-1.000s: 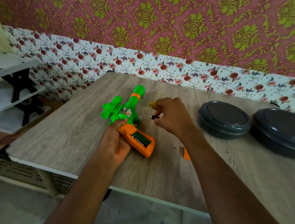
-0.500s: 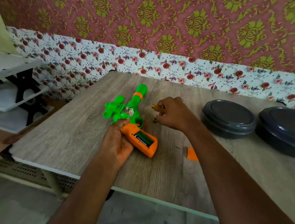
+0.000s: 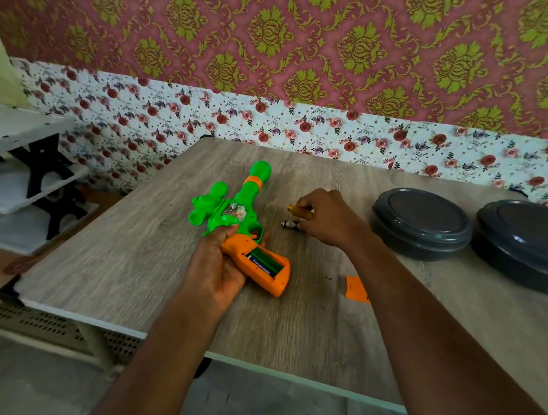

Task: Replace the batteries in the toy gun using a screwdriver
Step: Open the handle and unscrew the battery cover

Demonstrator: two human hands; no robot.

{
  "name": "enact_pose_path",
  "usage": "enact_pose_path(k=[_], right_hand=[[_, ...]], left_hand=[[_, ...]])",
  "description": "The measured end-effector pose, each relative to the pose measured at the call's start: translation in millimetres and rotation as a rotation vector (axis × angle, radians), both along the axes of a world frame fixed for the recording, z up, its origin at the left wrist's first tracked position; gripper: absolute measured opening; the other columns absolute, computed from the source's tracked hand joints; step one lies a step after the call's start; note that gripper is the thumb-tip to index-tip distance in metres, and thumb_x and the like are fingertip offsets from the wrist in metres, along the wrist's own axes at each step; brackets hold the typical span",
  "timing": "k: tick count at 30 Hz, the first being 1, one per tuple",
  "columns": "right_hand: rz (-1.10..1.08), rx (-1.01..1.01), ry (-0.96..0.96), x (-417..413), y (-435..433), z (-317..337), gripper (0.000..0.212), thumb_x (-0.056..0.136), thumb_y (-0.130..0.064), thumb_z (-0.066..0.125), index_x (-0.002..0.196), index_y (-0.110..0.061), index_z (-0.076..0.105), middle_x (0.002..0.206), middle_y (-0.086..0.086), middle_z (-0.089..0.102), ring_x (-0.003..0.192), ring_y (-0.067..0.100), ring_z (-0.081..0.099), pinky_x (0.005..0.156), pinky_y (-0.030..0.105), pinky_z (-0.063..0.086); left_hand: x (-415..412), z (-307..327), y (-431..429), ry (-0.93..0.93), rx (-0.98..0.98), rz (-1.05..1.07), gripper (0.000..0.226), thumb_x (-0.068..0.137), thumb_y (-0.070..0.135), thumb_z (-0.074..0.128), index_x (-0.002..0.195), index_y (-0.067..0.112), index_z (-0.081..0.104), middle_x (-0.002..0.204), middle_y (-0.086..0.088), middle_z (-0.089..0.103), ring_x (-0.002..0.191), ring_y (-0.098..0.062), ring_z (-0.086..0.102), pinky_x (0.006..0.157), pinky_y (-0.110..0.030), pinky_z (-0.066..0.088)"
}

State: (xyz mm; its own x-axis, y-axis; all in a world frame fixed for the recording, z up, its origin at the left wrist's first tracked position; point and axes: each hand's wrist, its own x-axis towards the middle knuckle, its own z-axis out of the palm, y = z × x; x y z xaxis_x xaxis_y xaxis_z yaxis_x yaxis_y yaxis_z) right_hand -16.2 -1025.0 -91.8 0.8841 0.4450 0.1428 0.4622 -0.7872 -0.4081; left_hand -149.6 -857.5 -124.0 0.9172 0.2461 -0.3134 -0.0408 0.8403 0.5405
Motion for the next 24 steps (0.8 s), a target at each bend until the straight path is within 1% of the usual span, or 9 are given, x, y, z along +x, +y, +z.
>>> enact_pose_path(k=[2,5,8,10,12,15,19,22,24], right_hand=[[0.002,0.015,-0.018,-4,-1,2,0.039,0.086,-0.020,0.075,0.124,-0.017,0.066,0.123,0.011,0.058,0.107,0.027,0.056,0.079,0.035,0.046],[0.038,0.041,-0.069,-14,0,10,0.028,0.085,-0.017,0.075,0.111,-0.008,0.074,0.109,0.016,0.068,0.096,0.029,0.064,0.080,0.041,0.055],[0.057,0.105,-0.112,-28,2,19,0.025,0.085,-0.008,0.071,0.107,0.001,0.075,0.100,0.023,0.067,0.091,0.033,0.064,0.080,0.047,0.054],[0.068,0.150,-0.151,-37,4,22,0.024,0.083,-0.007,0.071,0.105,0.001,0.076,0.099,0.024,0.061,0.089,0.031,0.059,0.077,0.044,0.051],[0.082,0.220,-0.169,-48,5,23,0.017,0.083,-0.008,0.072,0.098,-0.001,0.076,0.095,0.021,0.056,0.081,0.023,0.053,0.070,0.037,0.044],[0.096,0.348,-0.174,-69,8,25,0.012,0.089,-0.017,0.076,0.097,-0.008,0.077,0.090,0.013,0.053,0.075,0.015,0.049,0.065,0.032,0.037],[0.114,0.648,-0.174,-98,8,29,0.014,0.087,-0.017,0.080,0.099,-0.011,0.077,0.096,0.010,0.064,0.085,0.019,0.065,0.073,0.025,0.051],[0.132,0.889,-0.125,-117,5,35,0.013,0.087,-0.012,0.078,0.099,-0.015,0.075,0.098,0.005,0.073,0.087,0.017,0.072,0.077,0.032,0.060],[0.132,0.934,-0.099,-125,4,34,0.015,0.088,-0.012,0.077,0.103,-0.012,0.075,0.096,0.001,0.076,0.088,0.017,0.074,0.080,0.039,0.063]], left_hand=[[0,-1,0,-0.001,-0.002,-0.004,0.038,0.099,0.007,0.053,0.137,0.007,0.055,0.133,-0.025,0.065,0.125,-0.045,0.061,0.110,-0.062,0.044],[1,-2,0,-0.004,-0.001,-0.010,0.035,0.100,0.008,0.053,0.135,0.008,0.056,0.132,-0.024,0.066,0.125,-0.044,0.061,0.111,-0.063,0.042],[2,-1,0,-0.008,-0.002,-0.005,0.037,0.101,0.008,0.052,0.138,0.007,0.054,0.127,-0.023,0.068,0.112,-0.039,0.067,0.111,-0.063,0.042],[2,0,0,0.002,0.008,0.005,0.039,0.101,0.008,0.054,0.140,0.006,0.054,0.117,-0.020,0.069,0.097,-0.032,0.069,0.110,-0.063,0.043],[1,0,-1,0.008,0.017,0.019,0.040,0.100,0.008,0.055,0.141,0.006,0.054,0.113,-0.017,0.069,0.093,-0.029,0.069,0.109,-0.062,0.044],[-1,1,-1,-0.003,0.010,0.025,0.040,0.099,0.007,0.055,0.140,0.006,0.055,0.128,-0.020,0.068,0.115,-0.036,0.067,0.109,-0.062,0.044],[-1,1,-1,-0.008,0.018,0.034,0.040,0.099,0.006,0.054,0.139,0.005,0.056,0.141,-0.023,0.061,0.130,-0.041,0.058,0.113,-0.063,0.041],[-1,-1,-1,-0.020,0.017,0.042,0.036,0.099,0.005,0.053,0.134,0.005,0.058,0.141,-0.026,0.060,0.135,-0.043,0.054,0.114,-0.062,0.040],[-2,-2,-1,-0.009,0.011,0.047,0.037,0.098,0.006,0.053,0.135,0.005,0.058,0.140,-0.026,0.060,0.134,-0.043,0.055,0.114,-0.061,0.040]])
